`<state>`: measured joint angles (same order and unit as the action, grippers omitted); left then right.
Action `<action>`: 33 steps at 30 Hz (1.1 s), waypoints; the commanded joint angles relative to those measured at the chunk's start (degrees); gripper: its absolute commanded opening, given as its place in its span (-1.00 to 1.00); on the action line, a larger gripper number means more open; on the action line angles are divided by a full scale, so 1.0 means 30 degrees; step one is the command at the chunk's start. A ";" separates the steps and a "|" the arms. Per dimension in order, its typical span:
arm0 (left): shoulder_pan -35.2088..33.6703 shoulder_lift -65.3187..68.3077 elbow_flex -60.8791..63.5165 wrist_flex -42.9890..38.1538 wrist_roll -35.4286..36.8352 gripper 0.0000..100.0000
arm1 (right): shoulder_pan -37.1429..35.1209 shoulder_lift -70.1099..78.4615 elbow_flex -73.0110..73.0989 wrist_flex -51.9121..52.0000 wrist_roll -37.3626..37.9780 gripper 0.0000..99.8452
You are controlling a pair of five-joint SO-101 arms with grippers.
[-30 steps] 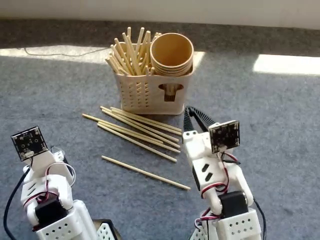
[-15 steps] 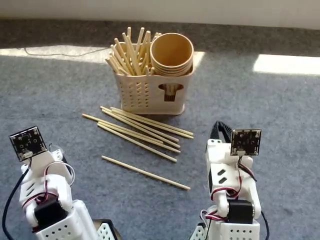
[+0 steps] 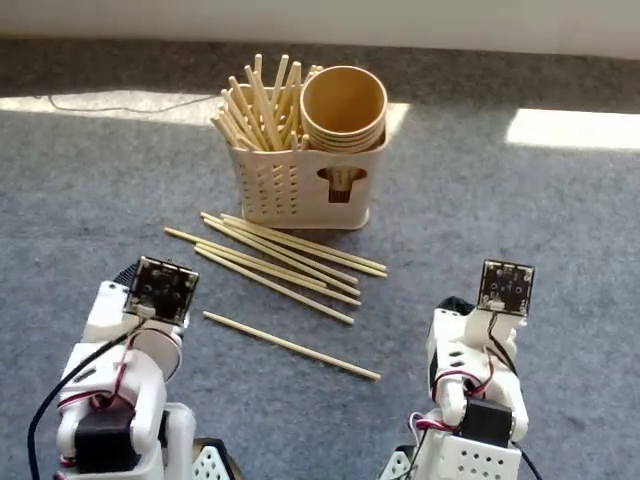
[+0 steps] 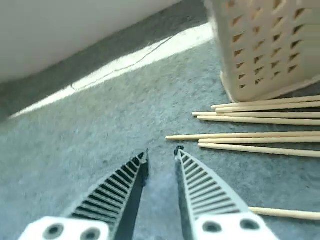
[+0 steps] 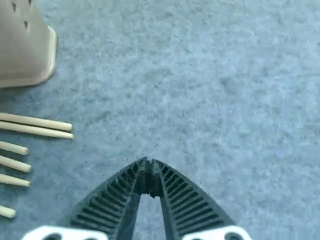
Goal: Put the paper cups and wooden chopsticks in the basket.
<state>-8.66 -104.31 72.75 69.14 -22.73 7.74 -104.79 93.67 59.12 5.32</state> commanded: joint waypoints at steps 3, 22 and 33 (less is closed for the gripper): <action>0.2857 0.2183 -0.3707 0.1993 -0.1377 -0.81 | 0.0425 -0.0161 0.3355 -0.1861 -0.0147 -0.99; 1.0828 1.8623 -0.7985 0.3516 -0.4952 -0.60 | 0.0982 -0.0161 0.3443 -0.1890 -0.0029 -0.99; 1.2879 2.2696 -0.7985 0.1700 -0.6476 -0.60 | 0.0982 -0.0161 0.3443 -0.1890 -0.0029 -0.99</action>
<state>27.91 -39.78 51.65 76.79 -41.71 10.55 -104.79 95.78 55.25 5.32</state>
